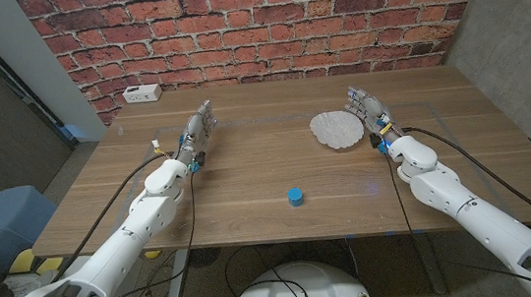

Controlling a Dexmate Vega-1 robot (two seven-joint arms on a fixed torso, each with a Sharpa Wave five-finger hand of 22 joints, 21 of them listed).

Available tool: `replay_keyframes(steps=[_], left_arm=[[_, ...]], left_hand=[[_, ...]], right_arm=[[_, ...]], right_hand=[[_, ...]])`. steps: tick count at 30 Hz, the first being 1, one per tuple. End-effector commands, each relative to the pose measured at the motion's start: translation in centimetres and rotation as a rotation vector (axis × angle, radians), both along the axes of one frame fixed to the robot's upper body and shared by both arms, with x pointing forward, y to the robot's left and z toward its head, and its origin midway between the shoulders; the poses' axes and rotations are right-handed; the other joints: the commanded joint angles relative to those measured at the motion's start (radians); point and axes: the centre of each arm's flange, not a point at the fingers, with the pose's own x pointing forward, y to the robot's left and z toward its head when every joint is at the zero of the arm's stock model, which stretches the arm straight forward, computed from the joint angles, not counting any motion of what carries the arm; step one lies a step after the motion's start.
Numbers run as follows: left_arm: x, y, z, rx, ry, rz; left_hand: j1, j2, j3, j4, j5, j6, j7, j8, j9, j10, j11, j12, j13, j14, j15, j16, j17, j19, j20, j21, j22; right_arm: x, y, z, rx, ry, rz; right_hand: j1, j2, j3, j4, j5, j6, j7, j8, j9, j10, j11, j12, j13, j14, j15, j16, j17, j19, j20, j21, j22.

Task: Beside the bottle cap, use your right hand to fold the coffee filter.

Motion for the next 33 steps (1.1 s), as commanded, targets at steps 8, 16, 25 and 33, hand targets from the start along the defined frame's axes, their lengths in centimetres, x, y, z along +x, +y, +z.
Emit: replay_keyframes(steps=[8, 16, 25, 33], left_arm=[[0.5, -0.6, 2.2, 0.142, -0.027, -0.013], [0.0, -2.3, 3.3, 0.214, -0.069, 0.002], [-1.0, -4.1, 5.0, 0.374, -0.139, 0.079], [-1.9, -5.4, 6.6, 0.538, -0.18, 0.135]], left_hand=[[-0.003, 0.004, 0.001, 0.012, 0.007, -0.113, -0.024, 0.023, -0.004, -0.075, -0.006, 0.022, -0.003, -0.048, -0.007, 0.015, 0.001, 0.011, -0.003, 0.021, 0.002], [-0.004, 0.004, 0.002, 0.014, 0.009, -0.053, -0.029, 0.036, -0.008, -0.03, -0.006, 0.037, -0.008, -0.006, -0.008, 0.023, -0.002, 0.052, 0.0, 0.038, 0.001], [0.01, 0.01, 0.012, 0.008, 0.01, 0.027, -0.026, 0.046, -0.009, 0.032, -0.005, 0.053, -0.012, 0.041, -0.007, 0.025, -0.004, 0.095, 0.001, 0.051, -0.001], [0.015, 0.013, 0.016, 0.007, 0.009, 0.038, -0.027, 0.043, -0.009, 0.04, -0.004, 0.053, -0.013, 0.045, 0.002, 0.021, -0.005, 0.099, 0.009, 0.051, -0.001]], right_arm=[[-2.6, 1.1, 4.5, -0.073, -0.155, -0.001], [-2.9, -1.1, 3.4, -0.03, -0.149, -0.026], [-4.0, -2.4, 2.4, -0.034, -0.124, -0.06], [-4.1, -3.0, 2.3, -0.042, -0.111, -0.072]], right_hand=[[-0.036, -0.01, -0.017, 0.023, 0.004, 0.023, 0.0, -0.009, -0.012, 0.01, 0.02, -0.005, -0.011, -0.005, 0.03, 0.004, -0.011, 0.003, -0.001, 0.002, 0.005], [-0.034, -0.006, -0.016, 0.019, 0.007, 0.039, -0.002, -0.01, -0.018, 0.022, 0.034, -0.006, -0.017, 0.009, 0.047, 0.008, -0.023, 0.01, 0.008, 0.003, 0.004], [-0.016, 0.01, -0.003, 0.008, 0.01, 0.053, -0.004, -0.013, -0.023, 0.036, 0.042, -0.005, -0.024, 0.022, 0.064, 0.01, -0.037, 0.014, 0.019, 0.003, 0.004], [-0.013, 0.017, 0.0, 0.007, 0.009, 0.062, -0.006, -0.016, -0.026, 0.046, 0.046, -0.005, -0.028, 0.038, 0.084, 0.016, -0.043, 0.013, 0.031, 0.001, 0.004]])
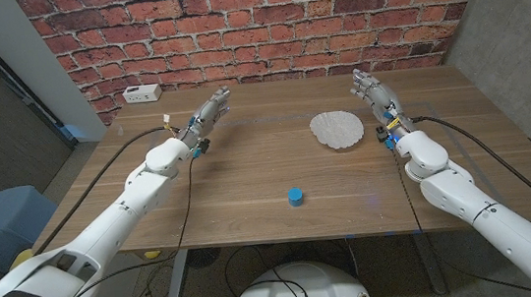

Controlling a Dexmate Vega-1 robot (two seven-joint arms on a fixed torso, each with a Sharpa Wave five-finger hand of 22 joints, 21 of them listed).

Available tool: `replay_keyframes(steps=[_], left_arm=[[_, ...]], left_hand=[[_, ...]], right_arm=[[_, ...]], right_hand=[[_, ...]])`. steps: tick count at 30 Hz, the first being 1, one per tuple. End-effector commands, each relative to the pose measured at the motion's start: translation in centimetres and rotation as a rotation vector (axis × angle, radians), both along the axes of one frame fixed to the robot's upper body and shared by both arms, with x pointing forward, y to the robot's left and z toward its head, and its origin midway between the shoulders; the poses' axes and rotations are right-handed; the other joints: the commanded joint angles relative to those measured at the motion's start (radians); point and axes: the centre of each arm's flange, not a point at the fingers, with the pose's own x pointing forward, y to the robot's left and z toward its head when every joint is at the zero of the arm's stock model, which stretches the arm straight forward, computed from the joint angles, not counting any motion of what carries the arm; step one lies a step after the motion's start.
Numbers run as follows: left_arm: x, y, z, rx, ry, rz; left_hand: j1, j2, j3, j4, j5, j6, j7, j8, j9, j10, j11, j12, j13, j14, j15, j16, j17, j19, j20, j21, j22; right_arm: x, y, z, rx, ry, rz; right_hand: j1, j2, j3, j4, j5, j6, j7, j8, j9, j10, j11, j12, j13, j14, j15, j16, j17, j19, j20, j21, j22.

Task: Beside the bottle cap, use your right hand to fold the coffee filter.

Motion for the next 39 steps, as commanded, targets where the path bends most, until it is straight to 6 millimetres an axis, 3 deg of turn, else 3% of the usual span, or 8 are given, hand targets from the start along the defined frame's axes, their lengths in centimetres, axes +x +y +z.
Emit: replay_keyframes(steps=[1, 4, 5, 7, 10, 16, 26, 39], left_arm=[[-1.4, -2.3, 2.4, 0.214, -0.087, 0.077], [-1.7, -2.9, 3.2, 0.283, -0.107, 0.098], [-1.7, -3.1, 3.4, 0.311, -0.115, 0.106], [-1.8, -3.4, 3.9, 0.356, -0.123, 0.114], [-1.6, -3.9, 4.6, 0.407, -0.137, 0.12], [-1.3, -5.2, 6.1, 0.545, -0.182, 0.153], [-1.3, -7.6, 7.8, 0.699, -0.251, 0.158], [-1.7, -10.1, 8.3, 0.824, -0.303, 0.119]], left_hand=[[0.015, 0.013, 0.008, -0.002, 0.005, 0.011, -0.002, 0.001, 0.003, 0.006, 0.001, 0.007, -0.001, 0.002, 0.006, 0.005, 0.003, 0.004, 0.004, 0.004, 0.001], [0.017, 0.013, 0.009, -0.002, 0.005, 0.017, 0.002, 0.001, 0.003, 0.01, 0.002, 0.008, -0.001, 0.004, 0.008, 0.005, 0.003, 0.005, 0.008, 0.004, 0.001], [0.017, 0.013, 0.01, -0.002, 0.005, 0.021, 0.006, 0.001, 0.003, 0.012, 0.001, 0.008, -0.001, 0.006, 0.009, 0.005, 0.003, 0.006, 0.007, 0.004, 0.001], [0.018, 0.012, 0.01, -0.002, 0.005, 0.024, 0.007, 0.0, 0.003, 0.018, -0.001, 0.009, -0.001, 0.01, 0.007, 0.005, 0.003, 0.01, 0.007, 0.006, 0.001], [0.018, 0.012, 0.011, -0.002, 0.004, 0.029, 0.006, 0.0, 0.003, 0.022, -0.001, 0.01, -0.001, 0.012, 0.006, 0.005, 0.004, 0.013, 0.008, 0.006, 0.002], [0.019, 0.012, 0.012, -0.002, 0.004, 0.039, 0.005, 0.0, 0.004, 0.031, -0.003, 0.012, -0.001, 0.017, 0.004, 0.005, 0.004, 0.015, 0.01, 0.006, 0.002], [0.02, 0.013, 0.014, -0.002, 0.004, 0.039, 0.004, -0.005, 0.004, 0.026, -0.009, 0.007, 0.0, 0.016, -0.001, 0.002, 0.004, 0.015, 0.008, 0.005, 0.002], [0.02, 0.015, 0.016, 0.002, 0.003, 0.052, 0.009, -0.006, 0.006, 0.034, -0.018, 0.007, 0.0, 0.021, -0.005, 0.001, 0.005, 0.018, 0.007, 0.005, 0.002]], right_arm=[[-0.5, -1.3, -0.4, -0.007, 0.019, -0.026], [-0.5, -1.3, -0.3, -0.009, 0.022, -0.03], [-0.5, -1.4, -0.2, -0.014, 0.021, -0.03], [-0.4, -1.3, -0.1, -0.014, 0.023, -0.029], [-0.3, -1.3, -0.1, -0.021, 0.027, -0.032], [0.0, -1.3, 0.1, -0.015, 0.028, -0.042], [0.7, -1.1, 0.6, -0.011, 0.025, -0.047], [0.8, -1.5, 0.7, -0.01, 0.018, -0.056]], right_hand=[[0.001, 0.012, 0.007, 0.0, 0.005, 0.011, 0.0, -0.004, 0.002, 0.009, 0.001, 0.0, 0.001, 0.005, 0.012, 0.008, -0.001, 0.002, 0.013, 0.001, 0.004], [0.002, 0.017, 0.009, 0.001, 0.005, 0.014, 0.0, -0.005, 0.001, 0.019, 0.007, 0.002, 0.0, 0.015, 0.005, 0.012, -0.003, 0.005, 0.015, 0.001, 0.004], [0.003, 0.016, 0.011, -0.001, 0.005, 0.017, 0.001, -0.008, 0.0, 0.025, 0.008, 0.002, -0.002, 0.024, -0.022, 0.014, -0.007, 0.008, 0.016, 0.001, 0.004], [0.005, 0.016, 0.012, -0.004, 0.005, 0.024, 0.005, -0.009, -0.001, 0.039, 0.008, 0.005, -0.004, 0.03, -0.034, 0.014, -0.012, 0.011, 0.018, 0.002, 0.004], [0.001, 0.019, 0.011, 0.0, 0.005, 0.028, 0.006, -0.011, -0.002, 0.044, 0.011, 0.004, -0.006, 0.033, -0.003, 0.016, -0.014, 0.014, 0.02, 0.002, 0.004], [-0.002, 0.022, 0.01, 0.003, 0.005, 0.031, 0.006, -0.013, -0.002, 0.048, 0.01, 0.003, -0.007, 0.038, 0.014, 0.018, -0.014, 0.014, 0.026, 0.001, 0.004], [-0.002, 0.024, 0.011, 0.003, 0.005, 0.036, 0.007, -0.014, -0.003, 0.052, 0.013, 0.002, -0.008, 0.04, 0.017, 0.019, -0.016, 0.013, 0.03, 0.0, 0.005], [-0.002, 0.026, 0.011, 0.003, 0.005, 0.043, 0.008, -0.016, -0.003, 0.054, 0.014, -0.001, -0.01, 0.04, 0.022, 0.019, -0.018, 0.012, 0.034, 0.0, 0.005]])
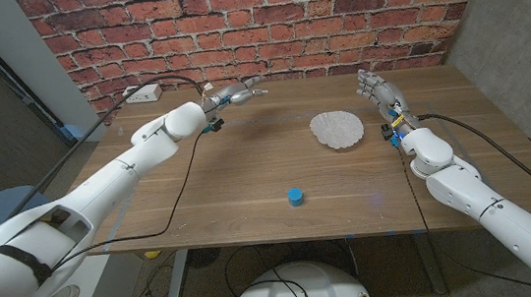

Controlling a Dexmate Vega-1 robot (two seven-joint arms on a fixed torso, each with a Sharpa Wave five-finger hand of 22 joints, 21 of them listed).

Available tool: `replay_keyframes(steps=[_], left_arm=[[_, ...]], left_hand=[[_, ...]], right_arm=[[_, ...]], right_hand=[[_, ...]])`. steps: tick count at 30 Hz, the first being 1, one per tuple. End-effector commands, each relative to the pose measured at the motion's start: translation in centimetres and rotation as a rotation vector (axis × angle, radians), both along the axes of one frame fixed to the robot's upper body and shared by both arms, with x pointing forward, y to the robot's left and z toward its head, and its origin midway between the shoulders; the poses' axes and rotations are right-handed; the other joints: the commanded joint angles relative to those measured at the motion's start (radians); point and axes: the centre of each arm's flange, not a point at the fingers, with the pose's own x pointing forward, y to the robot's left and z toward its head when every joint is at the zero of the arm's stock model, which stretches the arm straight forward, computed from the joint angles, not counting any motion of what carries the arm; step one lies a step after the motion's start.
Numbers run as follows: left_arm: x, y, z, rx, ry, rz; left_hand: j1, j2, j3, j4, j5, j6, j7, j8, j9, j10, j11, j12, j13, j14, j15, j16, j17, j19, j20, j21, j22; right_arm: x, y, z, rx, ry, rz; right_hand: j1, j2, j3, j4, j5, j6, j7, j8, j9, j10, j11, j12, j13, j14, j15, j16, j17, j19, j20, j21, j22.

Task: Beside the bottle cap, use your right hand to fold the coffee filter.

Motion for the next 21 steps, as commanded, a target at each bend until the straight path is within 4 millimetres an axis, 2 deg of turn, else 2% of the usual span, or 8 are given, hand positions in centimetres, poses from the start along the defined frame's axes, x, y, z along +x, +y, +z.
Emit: replay_keyframes(steps=[1, 9, 21], left_arm=[[-0.4, -2.5, 0.7, 0.154, -0.044, -0.014], [-0.8, -4.1, 0.7, 0.23, -0.075, -0.015], [-1.5, -6.6, 0.2, 0.354, -0.112, -0.026]], left_hand=[[0.015, 0.01, 0.009, 0.002, 0.003, 0.011, -0.002, -0.001, 0.003, 0.001, -0.008, 0.002, 0.0, 0.0, -0.005, 0.001, 0.002, 0.002, 0.001, 0.005, 0.002], [0.017, 0.012, 0.011, 0.003, 0.003, 0.021, -0.003, 0.0, 0.003, 0.006, -0.016, 0.002, 0.0, 0.004, -0.007, 0.001, 0.002, 0.006, -0.001, 0.006, 0.002], [0.016, 0.02, 0.016, 0.01, 0.003, 0.019, -0.005, -0.005, 0.004, 0.008, -0.022, 0.0, 0.001, 0.013, -0.008, 0.003, 0.004, 0.006, 0.013, 0.005, 0.003]], right_arm=[[0.1, -0.3, 0.1, 0.006, -0.007, -0.007], [0.0, -0.5, -0.3, 0.013, -0.003, -0.008], [0.0, -0.7, -0.5, 0.026, -0.014, -0.004]], right_hand=[[0.001, 0.006, 0.003, 0.003, 0.005, 0.013, -0.001, -0.003, 0.001, 0.007, -0.003, -0.001, -0.001, 0.007, 0.006, 0.005, 0.001, 0.005, 0.005, 0.0, 0.005], [0.001, 0.007, 0.004, 0.003, 0.005, 0.016, 0.001, -0.004, 0.001, 0.008, 0.0, -0.002, -0.001, 0.011, 0.005, 0.007, 0.0, 0.005, 0.006, -0.001, 0.005], [0.002, 0.008, 0.004, 0.002, 0.006, 0.018, 0.002, -0.006, 0.001, 0.009, -0.003, -0.004, -0.002, 0.014, 0.006, 0.008, -0.002, 0.005, 0.008, -0.001, 0.005]])
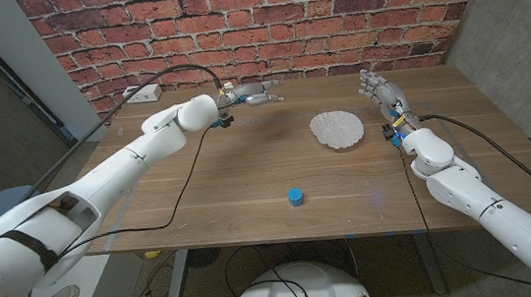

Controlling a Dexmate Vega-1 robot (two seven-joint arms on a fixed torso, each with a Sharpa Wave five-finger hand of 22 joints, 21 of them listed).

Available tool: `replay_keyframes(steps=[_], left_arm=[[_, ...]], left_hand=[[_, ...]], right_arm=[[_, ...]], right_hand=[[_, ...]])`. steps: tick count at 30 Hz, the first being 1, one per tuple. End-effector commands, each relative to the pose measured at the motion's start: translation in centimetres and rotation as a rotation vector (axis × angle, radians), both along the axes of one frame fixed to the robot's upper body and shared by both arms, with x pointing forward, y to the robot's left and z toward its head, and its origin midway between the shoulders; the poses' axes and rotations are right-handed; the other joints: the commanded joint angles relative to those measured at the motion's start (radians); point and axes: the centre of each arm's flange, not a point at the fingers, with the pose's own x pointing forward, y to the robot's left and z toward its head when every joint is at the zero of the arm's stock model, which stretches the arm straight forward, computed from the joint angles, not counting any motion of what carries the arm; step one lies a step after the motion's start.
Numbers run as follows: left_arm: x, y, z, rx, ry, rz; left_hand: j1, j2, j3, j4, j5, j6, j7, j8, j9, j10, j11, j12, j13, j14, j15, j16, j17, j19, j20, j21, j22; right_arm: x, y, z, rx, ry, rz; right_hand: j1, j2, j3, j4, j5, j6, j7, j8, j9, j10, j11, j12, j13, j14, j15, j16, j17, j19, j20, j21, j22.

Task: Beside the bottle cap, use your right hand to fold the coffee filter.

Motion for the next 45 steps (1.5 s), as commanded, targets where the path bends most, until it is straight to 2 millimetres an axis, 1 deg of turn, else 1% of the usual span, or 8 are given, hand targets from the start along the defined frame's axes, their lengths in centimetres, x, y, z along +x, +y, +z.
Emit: replay_keyframes(steps=[1, 12, 16, 24, 27, 34, 37, 45], left_arm=[[-0.8, -2.5, -0.3, 0.125, -0.047, -0.012], [-1.8, -4.0, -1.1, 0.209, -0.109, -0.028], [-2.0, -4.5, -1.4, 0.236, -0.114, -0.037], [-2.2, -5.3, -1.9, 0.282, -0.12, -0.053], [-2.2, -5.6, -2.1, 0.295, -0.114, -0.062], [-2.2, -6.3, -2.7, 0.339, -0.127, -0.069], [-2.2, -6.6, -2.9, 0.353, -0.129, -0.072], [-2.0, -7.2, -3.6, 0.387, -0.134, -0.075]], left_hand=[[0.004, 0.023, 0.009, 0.003, 0.004, 0.005, -0.005, -0.002, 0.005, 0.002, -0.009, 0.0, 0.001, 0.006, -0.001, 0.003, 0.004, 0.002, 0.009, 0.005, 0.003], [0.006, 0.029, 0.016, 0.008, 0.004, 0.019, -0.005, -0.001, 0.006, 0.015, -0.021, 0.002, 0.001, 0.012, -0.003, 0.002, 0.004, 0.003, 0.011, 0.005, 0.004], [0.011, 0.031, 0.021, 0.008, 0.004, 0.027, -0.007, 0.0, 0.006, 0.025, -0.032, 0.004, 0.002, 0.019, -0.008, 0.003, 0.003, 0.007, 0.013, 0.006, 0.004], [0.02, 0.032, 0.031, 0.008, 0.003, 0.054, -0.011, 0.005, 0.006, 0.035, -0.036, 0.004, 0.002, 0.025, -0.016, 0.002, 0.002, 0.012, 0.012, 0.007, 0.005], [0.023, 0.033, 0.035, 0.008, 0.003, 0.071, -0.008, 0.008, 0.007, 0.045, -0.038, 0.006, 0.002, 0.033, -0.018, 0.003, 0.002, 0.016, 0.012, 0.009, 0.005], [0.028, 0.034, 0.041, 0.008, 0.003, 0.082, -0.014, 0.008, 0.007, 0.05, -0.041, 0.006, 0.002, 0.036, -0.031, 0.001, 0.002, 0.02, 0.011, 0.01, 0.005], [0.03, 0.035, 0.043, 0.008, 0.003, 0.086, -0.015, 0.008, 0.007, 0.053, -0.042, 0.006, 0.002, 0.037, -0.032, 0.001, 0.002, 0.02, 0.011, 0.01, 0.005], [0.034, 0.034, 0.048, 0.009, 0.003, 0.099, -0.019, 0.009, 0.007, 0.064, -0.045, 0.008, 0.001, 0.041, -0.038, 0.0, 0.002, 0.022, 0.011, 0.01, 0.006]], right_arm=[[-0.1, -0.3, -0.3, 0.01, -0.007, -0.001], [-0.6, -0.7, -0.7, 0.017, -0.01, -0.011], [-0.8, -0.7, -0.9, 0.02, -0.009, -0.014], [-1.1, -0.8, -1.2, 0.029, -0.008, -0.022], [-1.2, -0.9, -1.4, 0.031, -0.01, -0.026], [-1.6, -1.0, -1.6, 0.035, -0.013, -0.034], [-1.7, -1.1, -1.8, 0.036, -0.011, -0.038], [-2.2, -1.4, -2.2, 0.045, -0.007, -0.045]], right_hand=[[0.002, 0.007, 0.004, 0.002, 0.006, 0.009, 0.001, -0.001, 0.001, 0.01, -0.001, -0.004, 0.003, 0.011, 0.003, 0.004, 0.003, 0.005, 0.008, -0.001, 0.005], [0.002, 0.007, 0.004, 0.002, 0.006, 0.012, 0.001, -0.002, 0.001, 0.01, -0.003, -0.006, 0.002, 0.011, 0.003, 0.004, 0.002, 0.005, 0.009, -0.001, 0.005], [0.002, 0.008, 0.005, 0.002, 0.006, 0.013, 0.001, -0.003, 0.001, 0.011, -0.001, -0.006, 0.002, 0.011, 0.003, 0.004, 0.001, 0.005, 0.009, -0.002, 0.005], [0.002, 0.008, 0.005, 0.001, 0.006, 0.014, 0.002, -0.004, 0.001, 0.011, -0.001, -0.008, 0.002, 0.01, 0.003, 0.003, 0.001, 0.004, 0.009, -0.002, 0.005], [0.002, 0.008, 0.005, 0.002, 0.006, 0.014, 0.002, -0.005, 0.001, 0.011, -0.002, -0.008, 0.002, 0.011, 0.003, 0.003, 0.001, 0.004, 0.009, -0.002, 0.005], [0.003, 0.009, 0.005, 0.001, 0.006, 0.015, 0.001, -0.006, 0.001, 0.011, 0.001, -0.009, 0.001, 0.011, 0.005, 0.003, 0.0, 0.004, 0.009, -0.002, 0.005], [0.002, 0.009, 0.005, 0.001, 0.006, 0.015, 0.002, -0.007, 0.001, 0.011, -0.003, -0.01, 0.001, 0.011, 0.005, 0.003, 0.0, 0.005, 0.009, -0.002, 0.005], [0.002, 0.01, 0.005, 0.002, 0.006, 0.017, 0.002, -0.007, 0.001, 0.012, 0.001, -0.01, 0.001, 0.011, 0.005, 0.004, 0.0, 0.005, 0.009, -0.002, 0.005]])
